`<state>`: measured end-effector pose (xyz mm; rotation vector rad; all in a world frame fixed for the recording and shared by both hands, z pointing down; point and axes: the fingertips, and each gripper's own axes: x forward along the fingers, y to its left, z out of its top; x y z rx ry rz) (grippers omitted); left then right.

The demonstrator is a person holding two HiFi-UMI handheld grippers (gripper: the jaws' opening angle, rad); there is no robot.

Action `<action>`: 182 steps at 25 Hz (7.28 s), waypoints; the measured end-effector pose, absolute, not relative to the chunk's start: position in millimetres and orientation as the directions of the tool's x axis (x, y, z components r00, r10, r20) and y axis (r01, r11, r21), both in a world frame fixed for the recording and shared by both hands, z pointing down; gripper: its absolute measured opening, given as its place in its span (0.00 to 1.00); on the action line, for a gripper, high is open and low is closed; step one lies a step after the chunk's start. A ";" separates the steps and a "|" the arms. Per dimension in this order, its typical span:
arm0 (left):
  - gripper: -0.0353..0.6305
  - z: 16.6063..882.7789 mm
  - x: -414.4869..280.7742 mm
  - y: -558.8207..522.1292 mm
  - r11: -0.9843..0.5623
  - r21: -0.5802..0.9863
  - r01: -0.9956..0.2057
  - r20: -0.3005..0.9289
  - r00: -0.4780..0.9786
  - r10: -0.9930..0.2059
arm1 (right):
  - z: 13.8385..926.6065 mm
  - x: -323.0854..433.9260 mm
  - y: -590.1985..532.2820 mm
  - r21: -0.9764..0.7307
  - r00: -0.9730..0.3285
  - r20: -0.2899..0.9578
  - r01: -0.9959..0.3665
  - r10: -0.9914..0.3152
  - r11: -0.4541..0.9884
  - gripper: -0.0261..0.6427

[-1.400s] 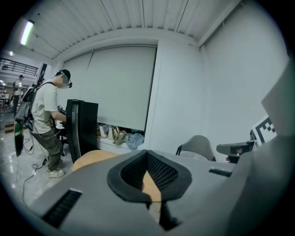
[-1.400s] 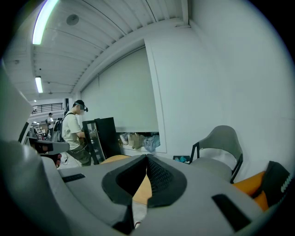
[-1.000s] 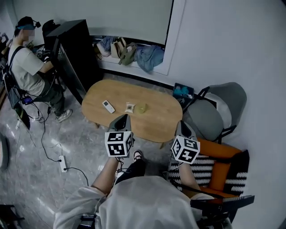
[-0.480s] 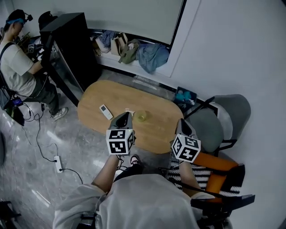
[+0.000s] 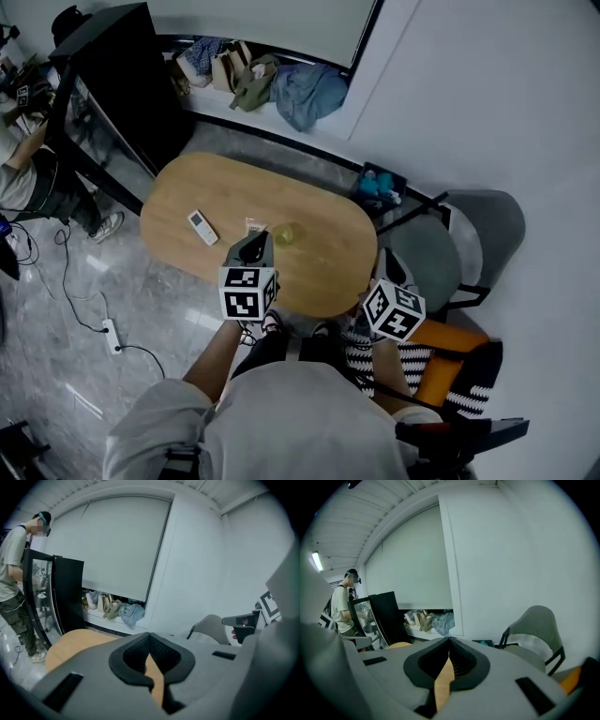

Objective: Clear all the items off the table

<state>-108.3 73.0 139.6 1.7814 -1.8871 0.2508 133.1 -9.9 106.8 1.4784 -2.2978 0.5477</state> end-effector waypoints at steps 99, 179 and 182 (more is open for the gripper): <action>0.05 492.3 -185.2 160.5 0.518 0.259 -0.815 0.800 -0.119 -0.588 | 496.5 -124.7 -11.9 -0.103 -0.544 0.825 -0.405 -0.149 0.909 0.58; 0.05 486.9 189.3 -123.2 -0.096 0.230 -0.969 0.760 0.240 -0.604 | 491.7 379.8 -244.2 -0.086 -0.308 0.791 -0.911 -0.528 0.403 0.58; 0.05 490.3 188.0 -128.9 -0.092 0.226 -0.970 0.765 0.235 -0.599 | 497.7 379.5 -256.0 -0.086 -0.307 0.790 -0.913 -0.531 0.399 0.58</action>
